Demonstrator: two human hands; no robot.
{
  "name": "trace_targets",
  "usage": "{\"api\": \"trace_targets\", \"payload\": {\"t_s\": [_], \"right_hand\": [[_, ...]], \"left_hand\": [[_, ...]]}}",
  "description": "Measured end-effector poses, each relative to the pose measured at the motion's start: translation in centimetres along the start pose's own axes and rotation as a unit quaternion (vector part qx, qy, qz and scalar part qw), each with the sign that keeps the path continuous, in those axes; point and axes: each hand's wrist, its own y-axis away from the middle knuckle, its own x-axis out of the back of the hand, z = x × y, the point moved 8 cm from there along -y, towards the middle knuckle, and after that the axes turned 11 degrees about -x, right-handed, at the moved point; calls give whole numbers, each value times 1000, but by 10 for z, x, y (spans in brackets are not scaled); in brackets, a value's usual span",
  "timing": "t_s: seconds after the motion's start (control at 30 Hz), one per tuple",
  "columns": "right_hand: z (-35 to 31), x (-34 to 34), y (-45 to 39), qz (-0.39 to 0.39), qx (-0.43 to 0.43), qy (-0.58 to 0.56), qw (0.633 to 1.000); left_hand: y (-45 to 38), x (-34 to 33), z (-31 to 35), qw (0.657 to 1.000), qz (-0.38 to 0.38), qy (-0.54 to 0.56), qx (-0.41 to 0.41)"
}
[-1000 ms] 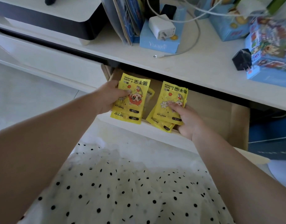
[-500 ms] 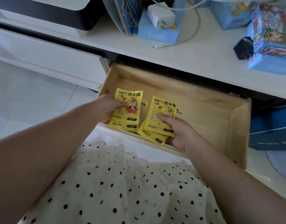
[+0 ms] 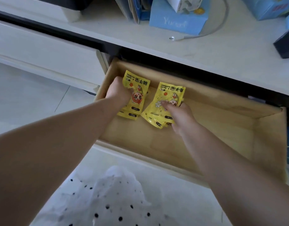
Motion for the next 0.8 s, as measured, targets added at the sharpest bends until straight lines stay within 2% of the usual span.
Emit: {"api": "trace_targets", "payload": {"t_s": [0.17,0.27,0.3,0.37,0.43,0.5,0.57,0.63,0.8], "right_hand": [[1,-2,-12,95,52,64,992],[-3,2,-9,149,75,81,983],[-4,2,-8,160,82,89,980],[-6,2,-7,172,95,99,975],[-6,1,-7,179,103,107,973],[-5,2,-7,181,111,115,970],[-4,5,-7,180,111,119,970],[-2,7,-9,173,100,109,974],[-3,22,-10,175,106,138,969]], "left_hand": [[-2,-13,-6,998,31,-16,-42],[2,-17,3,987,32,-86,-135],[5,-17,13,971,28,-147,-185],[13,-23,33,910,2,-278,-307],[22,-38,37,841,-90,-360,-394],[32,-54,25,769,-196,-420,-440],[41,-67,10,710,-254,-474,-454],[44,-76,4,687,-269,-497,-457],[44,-83,10,681,-227,-519,-465]]}}
